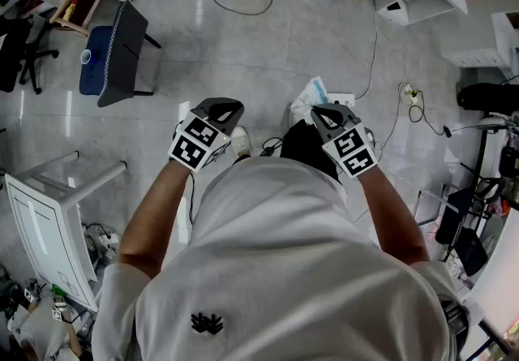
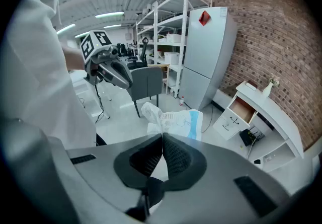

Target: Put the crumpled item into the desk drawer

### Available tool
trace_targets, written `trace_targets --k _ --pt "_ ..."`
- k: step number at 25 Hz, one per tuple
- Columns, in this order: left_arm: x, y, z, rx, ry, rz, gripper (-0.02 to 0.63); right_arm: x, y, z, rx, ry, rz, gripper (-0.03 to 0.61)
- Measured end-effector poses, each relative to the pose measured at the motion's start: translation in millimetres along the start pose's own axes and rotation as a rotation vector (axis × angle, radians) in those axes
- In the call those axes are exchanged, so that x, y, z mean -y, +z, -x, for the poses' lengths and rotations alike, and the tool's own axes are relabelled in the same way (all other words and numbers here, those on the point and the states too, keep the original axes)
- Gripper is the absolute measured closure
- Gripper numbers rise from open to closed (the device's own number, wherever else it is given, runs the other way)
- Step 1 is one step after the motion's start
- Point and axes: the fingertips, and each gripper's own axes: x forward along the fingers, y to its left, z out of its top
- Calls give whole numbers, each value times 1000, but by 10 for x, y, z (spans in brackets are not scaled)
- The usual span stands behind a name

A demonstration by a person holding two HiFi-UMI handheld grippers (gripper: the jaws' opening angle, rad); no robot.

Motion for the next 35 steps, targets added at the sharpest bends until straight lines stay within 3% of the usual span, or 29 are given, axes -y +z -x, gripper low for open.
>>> trace_targets --k 9,22,29,35 --pt "-306 362 -421 -1 -24 25 584 419 184 -395 14 48 15 549" --pt "-866 2209 -1714 -36 -13 -68 584 2631 394 -615 100 46 -18 549" --pt "-818 2749 -2323 -57 -53 -112 584 3374 236 -670 108 32 -54 549" --pt "-1426 3175 -2752 -66 -102 -137 584 4100 413 -989 86 -15 -95 549"
